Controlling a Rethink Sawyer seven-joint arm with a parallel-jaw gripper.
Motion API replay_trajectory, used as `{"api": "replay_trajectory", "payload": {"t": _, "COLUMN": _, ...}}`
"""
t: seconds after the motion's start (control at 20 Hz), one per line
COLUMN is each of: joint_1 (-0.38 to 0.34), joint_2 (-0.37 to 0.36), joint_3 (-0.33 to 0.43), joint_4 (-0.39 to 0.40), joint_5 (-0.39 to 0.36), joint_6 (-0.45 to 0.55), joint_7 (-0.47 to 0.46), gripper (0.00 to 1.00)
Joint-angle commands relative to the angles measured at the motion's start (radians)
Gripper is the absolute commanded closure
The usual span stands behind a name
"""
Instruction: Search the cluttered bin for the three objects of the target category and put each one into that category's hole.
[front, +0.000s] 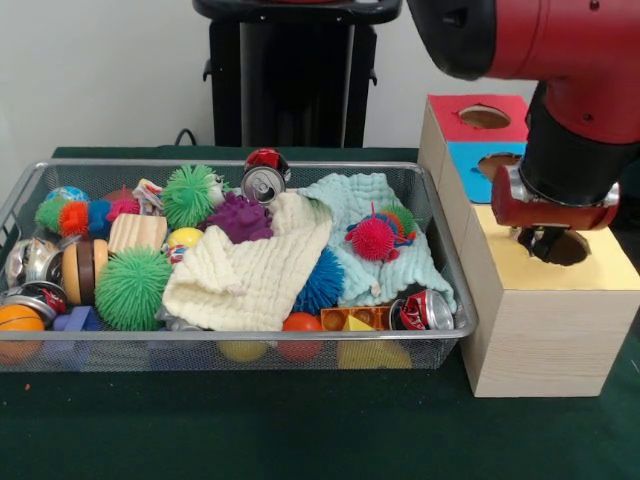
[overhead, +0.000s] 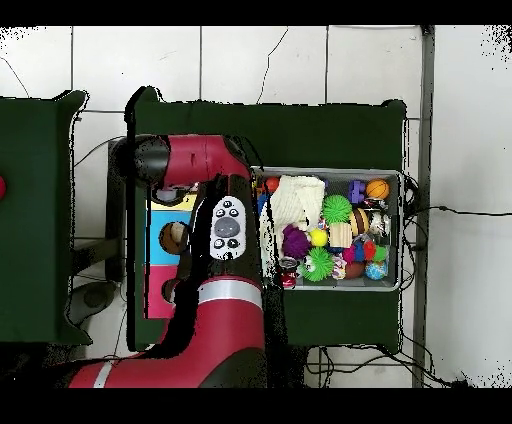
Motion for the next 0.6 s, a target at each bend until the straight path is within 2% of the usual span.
{"api": "replay_trajectory", "payload": {"t": 0.05, "joint_1": -0.084, "joint_2": -0.111, "joint_3": 0.102, "joint_4": 0.197, "joint_5": 0.047, "joint_6": -0.106, "joint_7": 0.045, "gripper": 1.0}}
{"api": "replay_trajectory", "payload": {"t": 0.3, "joint_1": -0.117, "joint_2": -0.15, "joint_3": 0.145, "joint_4": 0.249, "joint_5": 0.068, "joint_6": -0.206, "joint_7": 0.04, "gripper": 1.0}}
{"api": "replay_trajectory", "payload": {"t": 0.5, "joint_1": -0.124, "joint_2": -0.176, "joint_3": 0.156, "joint_4": 0.288, "joint_5": 0.057, "joint_6": -0.216, "joint_7": 0.037, "gripper": 1.0}}
{"api": "replay_trajectory", "payload": {"t": 0.6, "joint_1": -0.123, "joint_2": -0.159, "joint_3": 0.158, "joint_4": 0.258, "joint_5": 0.051, "joint_6": -0.204, "joint_7": 0.044, "gripper": 1.0}}
